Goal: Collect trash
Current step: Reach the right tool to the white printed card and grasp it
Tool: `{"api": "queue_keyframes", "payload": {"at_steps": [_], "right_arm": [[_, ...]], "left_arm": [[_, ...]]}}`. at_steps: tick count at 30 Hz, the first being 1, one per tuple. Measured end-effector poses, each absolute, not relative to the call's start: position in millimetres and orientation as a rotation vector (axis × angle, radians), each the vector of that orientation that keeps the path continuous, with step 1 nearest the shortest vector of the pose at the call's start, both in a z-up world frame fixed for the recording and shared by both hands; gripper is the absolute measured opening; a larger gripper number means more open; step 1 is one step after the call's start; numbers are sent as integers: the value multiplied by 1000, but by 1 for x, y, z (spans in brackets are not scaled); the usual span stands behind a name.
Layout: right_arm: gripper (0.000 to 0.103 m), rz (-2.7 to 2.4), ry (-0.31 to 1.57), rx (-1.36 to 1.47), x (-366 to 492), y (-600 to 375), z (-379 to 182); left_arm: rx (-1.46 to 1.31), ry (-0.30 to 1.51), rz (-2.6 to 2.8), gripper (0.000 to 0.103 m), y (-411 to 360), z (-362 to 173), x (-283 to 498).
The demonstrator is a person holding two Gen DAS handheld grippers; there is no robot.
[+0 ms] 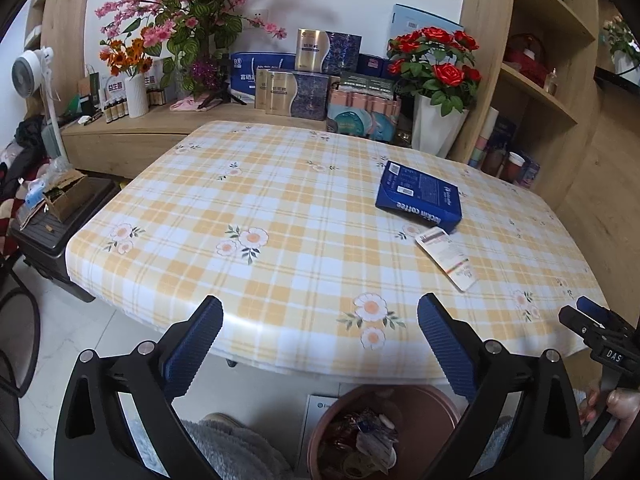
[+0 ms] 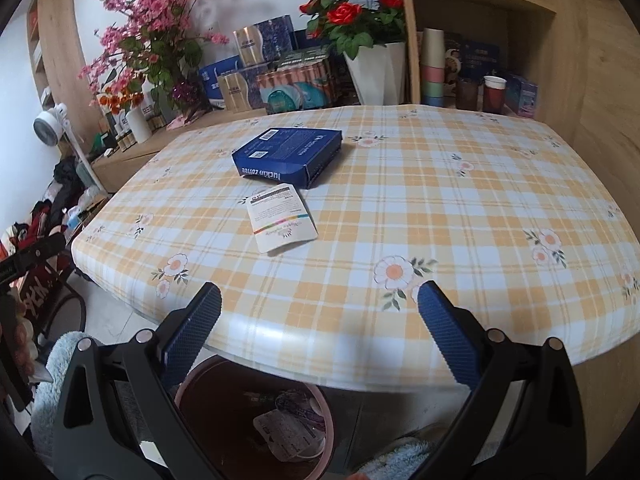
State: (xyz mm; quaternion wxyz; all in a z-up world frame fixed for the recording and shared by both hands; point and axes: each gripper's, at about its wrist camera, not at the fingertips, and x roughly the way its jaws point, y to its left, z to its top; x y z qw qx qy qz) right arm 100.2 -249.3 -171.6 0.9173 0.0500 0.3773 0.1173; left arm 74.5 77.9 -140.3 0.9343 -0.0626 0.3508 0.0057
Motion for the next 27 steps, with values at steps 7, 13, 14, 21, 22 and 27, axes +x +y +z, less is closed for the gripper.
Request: {"api": "queue_keyframes", "payload": {"at_steps": [7, 13, 14, 21, 22, 27], "right_arm": [[97, 292, 789, 9, 137, -234, -169], [97, 312, 826, -28, 167, -228, -179], [97, 318, 837, -35, 173, -225, -182], [97, 371, 883, -71, 202, -207, -195], [97, 387, 891, -75, 207, -202, -197], [97, 445, 926, -59, 229, -179, -206]], "left_arm": [[-117, 706, -7, 96, 76, -138, 109], [-104, 705, -28, 96, 73, -140, 137], [-97, 701, -29, 96, 72, -140, 141], [-65, 685, -21, 96, 76, -141, 164], [-68, 684, -20, 96, 78, -142, 165], [-88, 697, -6, 96, 85, -152, 174]]}}
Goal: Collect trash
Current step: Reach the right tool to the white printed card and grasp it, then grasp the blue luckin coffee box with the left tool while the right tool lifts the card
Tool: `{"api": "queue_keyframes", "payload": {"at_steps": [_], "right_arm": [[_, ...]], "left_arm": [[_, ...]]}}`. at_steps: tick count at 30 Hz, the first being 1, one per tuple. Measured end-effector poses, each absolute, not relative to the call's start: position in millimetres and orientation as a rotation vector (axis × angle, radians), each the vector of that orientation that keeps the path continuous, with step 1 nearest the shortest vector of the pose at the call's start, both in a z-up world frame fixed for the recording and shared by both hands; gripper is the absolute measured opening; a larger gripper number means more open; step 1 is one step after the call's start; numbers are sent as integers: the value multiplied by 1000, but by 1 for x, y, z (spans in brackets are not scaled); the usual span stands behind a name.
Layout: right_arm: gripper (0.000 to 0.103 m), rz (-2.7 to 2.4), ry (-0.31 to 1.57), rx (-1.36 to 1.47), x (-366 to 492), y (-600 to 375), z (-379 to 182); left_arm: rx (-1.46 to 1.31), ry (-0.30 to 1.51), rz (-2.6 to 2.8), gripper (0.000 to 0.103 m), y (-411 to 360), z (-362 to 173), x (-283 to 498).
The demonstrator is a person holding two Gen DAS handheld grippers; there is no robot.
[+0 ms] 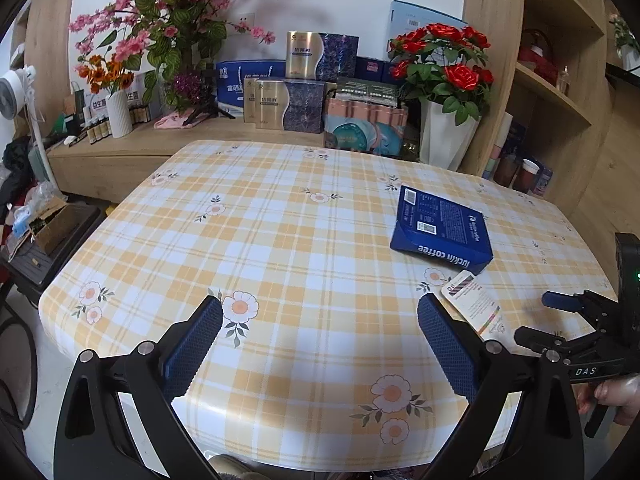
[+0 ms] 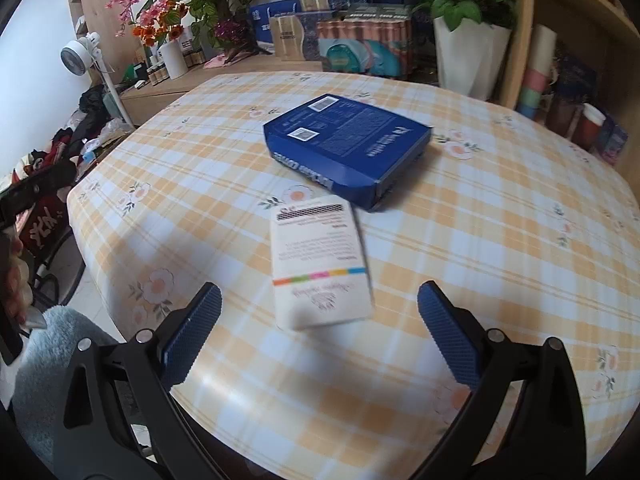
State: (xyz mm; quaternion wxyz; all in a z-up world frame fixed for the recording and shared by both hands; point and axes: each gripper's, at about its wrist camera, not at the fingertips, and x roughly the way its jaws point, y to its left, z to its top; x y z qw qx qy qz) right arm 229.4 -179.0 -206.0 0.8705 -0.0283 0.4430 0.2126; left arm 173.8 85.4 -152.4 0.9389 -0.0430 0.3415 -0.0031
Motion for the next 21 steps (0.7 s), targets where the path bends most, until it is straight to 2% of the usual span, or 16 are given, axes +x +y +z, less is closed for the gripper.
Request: {"api": "queue_keyframes", "payload": {"at_steps": [5, 9, 15, 20, 21], "right_arm": [[96, 452, 979, -131, 252, -149, -225], [84, 440, 1058, -137, 265, -140, -242], [81, 401, 1065, -160, 268, -138, -248], [67, 385, 1070, -146, 272, -148, -250], [61, 387, 1073, -128, 273, -151, -249]], "left_arm": [[-101, 715, -6, 96, 89, -162, 179], [-107, 722, -7, 96, 90, -166, 180], [-120, 726, -12, 96, 90, -170, 183], [-115, 725, -24, 96, 85, -170, 183], [-109, 723, -27, 96, 83, -169, 183]]}}
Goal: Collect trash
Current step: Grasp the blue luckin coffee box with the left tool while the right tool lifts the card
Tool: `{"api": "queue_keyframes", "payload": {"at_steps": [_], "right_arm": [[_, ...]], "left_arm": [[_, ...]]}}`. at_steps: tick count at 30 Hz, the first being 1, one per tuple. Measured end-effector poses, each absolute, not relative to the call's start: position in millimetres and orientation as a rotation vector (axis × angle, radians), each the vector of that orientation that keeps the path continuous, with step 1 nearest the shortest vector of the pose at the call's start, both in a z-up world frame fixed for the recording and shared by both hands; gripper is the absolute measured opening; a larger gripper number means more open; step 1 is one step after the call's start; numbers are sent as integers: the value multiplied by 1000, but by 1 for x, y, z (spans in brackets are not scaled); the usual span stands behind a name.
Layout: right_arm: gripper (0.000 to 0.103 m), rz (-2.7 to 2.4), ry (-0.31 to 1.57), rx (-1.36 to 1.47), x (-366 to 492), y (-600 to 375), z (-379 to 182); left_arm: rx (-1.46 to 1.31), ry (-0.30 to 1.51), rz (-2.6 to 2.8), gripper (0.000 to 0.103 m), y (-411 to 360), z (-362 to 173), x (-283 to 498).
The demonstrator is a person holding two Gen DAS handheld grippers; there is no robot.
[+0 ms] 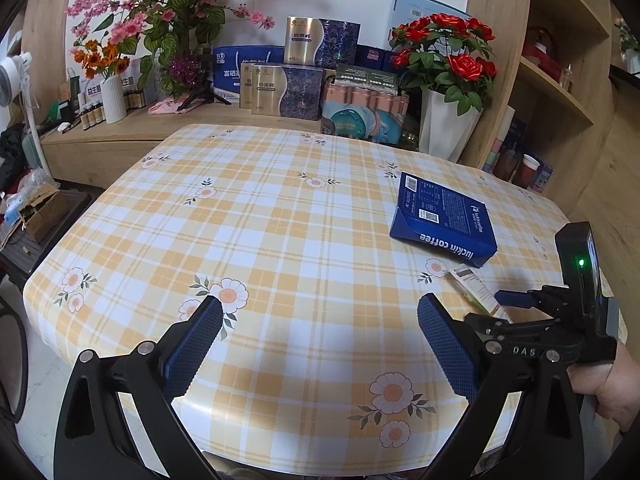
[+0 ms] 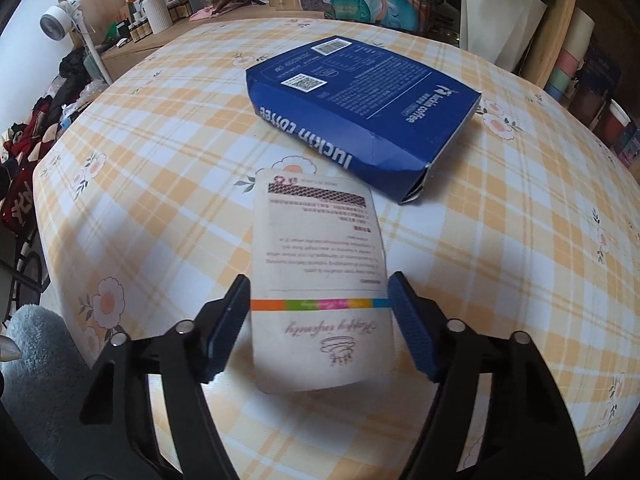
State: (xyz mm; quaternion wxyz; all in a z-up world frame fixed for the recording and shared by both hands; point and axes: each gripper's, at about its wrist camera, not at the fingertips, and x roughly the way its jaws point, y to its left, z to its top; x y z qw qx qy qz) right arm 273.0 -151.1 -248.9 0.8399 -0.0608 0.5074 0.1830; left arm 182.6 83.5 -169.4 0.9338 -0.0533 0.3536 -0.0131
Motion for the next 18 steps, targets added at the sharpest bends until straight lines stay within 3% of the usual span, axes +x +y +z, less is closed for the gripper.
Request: {"api": "queue_keyframes", "payload": {"at_steps": [2, 6, 9, 14, 18], "right_arm": [[57, 409, 1071, -82, 274, -158, -244], [28, 439, 1017, -62, 268, -165, -224], [17, 444, 980, -48, 263, -175, -209], [14, 414, 947, -32, 258, -197, -198], [14, 364, 924, -5, 255, -223, -196]], "left_arm": [[-100, 723, -33, 96, 81, -169, 184], [-103, 728, -62, 96, 73, -167, 188], [-130, 741, -101, 96, 66, -166, 192], [-254, 801, -172, 95, 49, -170, 215], [-332, 842, -211, 85, 32, -177, 237]]}}
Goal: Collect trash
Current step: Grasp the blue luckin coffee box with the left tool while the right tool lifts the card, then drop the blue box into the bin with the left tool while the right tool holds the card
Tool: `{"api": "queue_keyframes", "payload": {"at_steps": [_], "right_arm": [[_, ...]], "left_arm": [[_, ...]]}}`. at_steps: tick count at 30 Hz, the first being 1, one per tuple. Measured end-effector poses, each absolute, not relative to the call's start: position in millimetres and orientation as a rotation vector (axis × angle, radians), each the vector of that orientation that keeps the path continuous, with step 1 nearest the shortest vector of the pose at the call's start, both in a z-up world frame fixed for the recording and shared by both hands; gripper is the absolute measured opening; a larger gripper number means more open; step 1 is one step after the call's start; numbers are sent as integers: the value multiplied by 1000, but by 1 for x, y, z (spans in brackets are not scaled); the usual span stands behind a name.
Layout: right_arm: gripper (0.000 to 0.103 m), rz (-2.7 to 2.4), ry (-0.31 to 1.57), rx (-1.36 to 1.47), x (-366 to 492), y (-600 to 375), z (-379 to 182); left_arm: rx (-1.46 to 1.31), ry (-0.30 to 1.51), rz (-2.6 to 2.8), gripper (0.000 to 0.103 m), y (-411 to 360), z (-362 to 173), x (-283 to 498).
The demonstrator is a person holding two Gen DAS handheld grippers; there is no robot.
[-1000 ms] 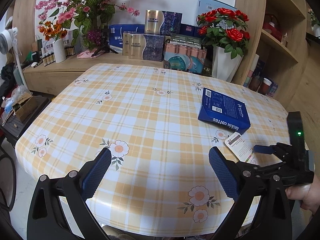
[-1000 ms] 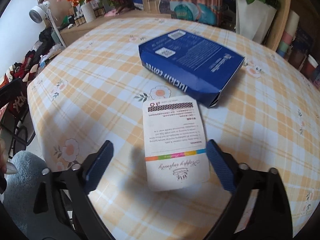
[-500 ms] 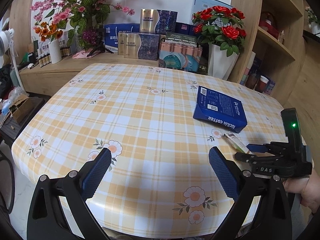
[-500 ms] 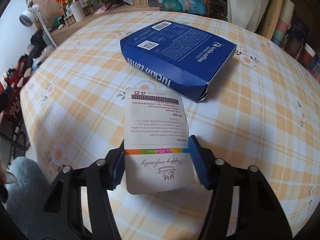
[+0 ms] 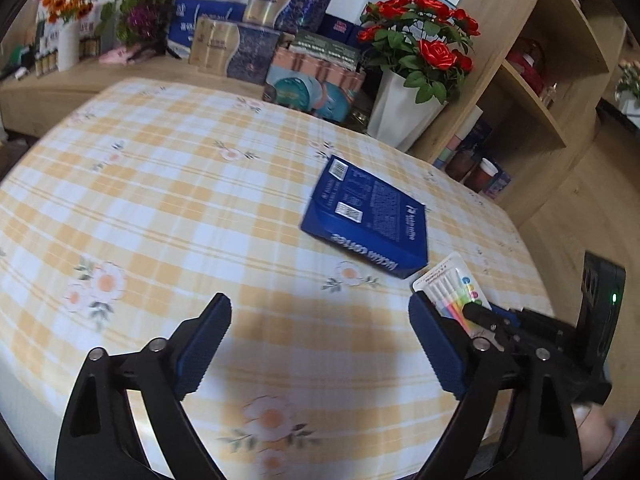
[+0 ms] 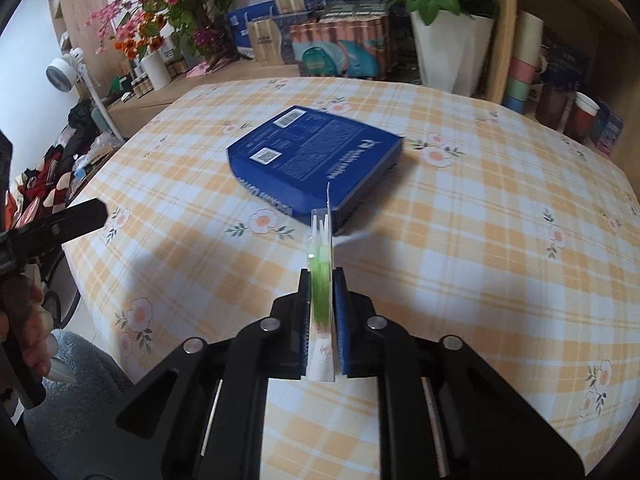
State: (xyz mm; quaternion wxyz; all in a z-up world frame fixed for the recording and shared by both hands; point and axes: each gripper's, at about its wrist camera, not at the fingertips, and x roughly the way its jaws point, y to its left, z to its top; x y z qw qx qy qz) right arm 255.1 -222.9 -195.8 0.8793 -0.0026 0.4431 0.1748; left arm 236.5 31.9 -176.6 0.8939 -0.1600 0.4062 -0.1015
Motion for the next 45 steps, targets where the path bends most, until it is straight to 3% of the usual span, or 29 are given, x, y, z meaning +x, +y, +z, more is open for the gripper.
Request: {"api": "queue_keyframes", "payload": {"at_steps": [2, 7, 13, 25, 27, 28, 30, 38, 45], "right_arm": [[14, 336, 913, 5, 255, -235, -195], [14, 274, 887, 29, 254, -268, -195], [14, 253, 877, 67, 254, -293, -199], [14, 251, 878, 119, 252, -317, -207], [14, 249, 880, 121, 250, -319, -208], [14, 247, 881, 124, 249, -320, -209], [14, 243, 885, 128, 248, -322, -210], [14, 231, 878, 150, 240, -322, -207], [14, 240, 863, 140, 220, -312, -192]], "left_arm": [[-374, 866, -226, 77, 22, -181, 249], [-456, 878, -261, 74, -1, -189, 277], [-640, 951, -238, 59, -9, -217, 315], [-966, 922, -219, 59, -7, -262, 348], [-981, 907, -213, 51, -6, -267, 352], [-976, 912, -217, 42, -7, -268, 354], [-999, 910, -233, 37, -4, -271, 356], [-780, 780, -312, 15, 5, -210, 341], [-585, 753, -315, 12, 6, -167, 315]]}}
